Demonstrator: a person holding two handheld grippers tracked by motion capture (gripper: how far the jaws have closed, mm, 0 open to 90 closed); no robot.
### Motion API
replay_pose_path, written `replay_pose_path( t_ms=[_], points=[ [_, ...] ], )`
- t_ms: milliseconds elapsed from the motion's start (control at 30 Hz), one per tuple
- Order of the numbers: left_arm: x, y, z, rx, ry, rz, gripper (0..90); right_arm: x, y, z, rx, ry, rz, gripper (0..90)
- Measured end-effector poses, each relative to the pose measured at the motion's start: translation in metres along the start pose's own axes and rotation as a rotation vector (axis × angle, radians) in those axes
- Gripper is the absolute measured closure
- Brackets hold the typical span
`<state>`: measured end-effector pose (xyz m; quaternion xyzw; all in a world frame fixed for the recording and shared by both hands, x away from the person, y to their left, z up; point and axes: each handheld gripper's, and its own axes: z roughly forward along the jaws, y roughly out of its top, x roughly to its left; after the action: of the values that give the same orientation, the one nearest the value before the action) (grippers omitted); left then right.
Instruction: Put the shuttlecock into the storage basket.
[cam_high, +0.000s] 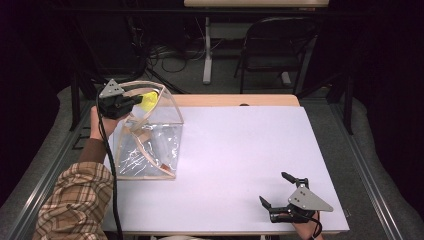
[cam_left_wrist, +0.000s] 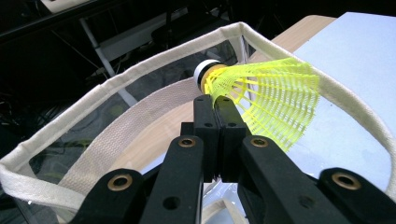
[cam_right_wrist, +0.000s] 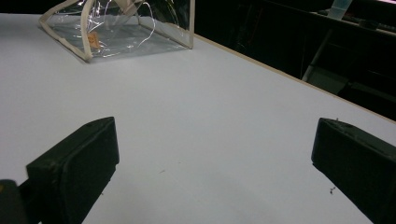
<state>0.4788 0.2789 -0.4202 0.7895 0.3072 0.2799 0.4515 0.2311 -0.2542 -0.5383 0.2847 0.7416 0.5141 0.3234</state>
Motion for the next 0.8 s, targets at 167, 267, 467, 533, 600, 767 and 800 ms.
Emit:
replay_pose_path(
  t_ms=[167, 267, 467, 533, 600, 767, 800],
  points=[
    [-0.0002, -0.0021, 0.0027, 0.008, 0.000, -0.006, 89.5, 0.0000, 0.0000, 0.0001, 0.000, 0.000, 0.000, 0.1],
    [-0.0003, -0.0033, 0.0044, 0.020, 0.003, 0.000, 89.5, 0.0002, 0.0000, 0.0001, 0.001, 0.000, 0.001, 0.1],
    [-0.0008, -0.0054, 0.0073, 0.031, -0.003, -0.005, 89.5, 0.0001, -0.0001, 0.0002, 0.003, -0.001, 0.000, 0.2],
    [-0.0008, -0.0059, 0.0079, 0.035, -0.003, -0.006, 89.5, 0.0003, -0.0001, 0.0002, 0.004, -0.001, 0.001, 0.2],
    [-0.0007, -0.0065, 0.0085, 0.039, -0.005, -0.010, 89.5, 0.0001, -0.0001, 0.0002, 0.004, -0.002, 0.000, 0.2],
    [-0.0003, -0.0079, 0.0096, 0.045, -0.004, -0.015, 89.4, 0.0002, -0.0001, 0.0002, 0.004, -0.001, 0.001, 0.2],
    [-0.0003, -0.0081, 0.0099, 0.045, -0.004, -0.015, 89.4, 0.0003, -0.0001, 0.0002, 0.005, -0.002, 0.002, 0.2]
  ],
)
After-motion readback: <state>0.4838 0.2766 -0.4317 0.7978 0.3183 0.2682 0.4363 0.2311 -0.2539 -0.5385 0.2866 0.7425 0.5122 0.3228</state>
